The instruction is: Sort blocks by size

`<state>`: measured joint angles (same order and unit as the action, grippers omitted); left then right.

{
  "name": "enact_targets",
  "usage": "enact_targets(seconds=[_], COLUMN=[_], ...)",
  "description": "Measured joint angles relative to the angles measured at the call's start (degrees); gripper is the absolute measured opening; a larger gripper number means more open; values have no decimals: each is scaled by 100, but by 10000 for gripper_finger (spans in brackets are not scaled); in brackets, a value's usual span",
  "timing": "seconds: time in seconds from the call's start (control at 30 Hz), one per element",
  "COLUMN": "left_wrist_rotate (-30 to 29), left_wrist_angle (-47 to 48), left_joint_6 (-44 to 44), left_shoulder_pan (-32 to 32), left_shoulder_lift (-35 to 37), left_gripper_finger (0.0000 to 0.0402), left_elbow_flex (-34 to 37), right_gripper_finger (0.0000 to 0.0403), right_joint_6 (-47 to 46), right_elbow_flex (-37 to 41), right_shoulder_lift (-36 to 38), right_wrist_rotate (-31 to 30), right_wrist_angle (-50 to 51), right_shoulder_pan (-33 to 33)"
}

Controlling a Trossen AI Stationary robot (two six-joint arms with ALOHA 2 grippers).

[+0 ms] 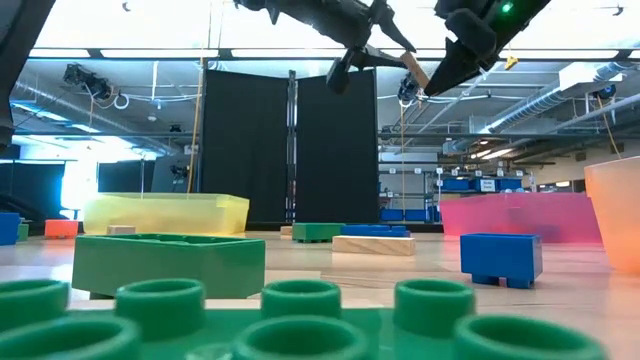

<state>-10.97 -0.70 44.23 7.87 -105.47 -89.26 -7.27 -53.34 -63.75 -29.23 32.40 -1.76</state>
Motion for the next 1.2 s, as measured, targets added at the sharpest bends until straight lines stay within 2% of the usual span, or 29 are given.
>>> enact_targets(seconds=[0.17, 0.57, 0.8, 1.0, 1.07, 1.2], left_wrist_rotate=[-260, -419, -279, -181, -168, -61], left_wrist_angle=[514, 693, 947, 862, 854, 897], left_joint_6=[269, 371, 457, 470, 575, 702], left_shoulder_pan=[24, 66, 104, 110, 109, 108], left_shoulder_lift=[4, 4, 11, 13, 13, 3], left_gripper_finger=[108, 105, 58, 58, 74, 137], left_elbow_flex=[-3, 3, 1, 1, 3, 7], right_gripper_finger=[122, 122, 131, 129, 129, 129], right_joint_6=[22, 349, 281, 267, 256, 249], right_elbow_flex=[0, 0, 2, 2, 2, 2], right_shoulder_lift=[-8, -367, -494, -494, -494, -491], right_wrist_rotate=[16, 35, 8, -112, -127, -303], right_wrist_angle=[33, -135, -196, -197, -210, -284], right_shoulder_pan=[-28, 26, 85, 87, 87, 86])
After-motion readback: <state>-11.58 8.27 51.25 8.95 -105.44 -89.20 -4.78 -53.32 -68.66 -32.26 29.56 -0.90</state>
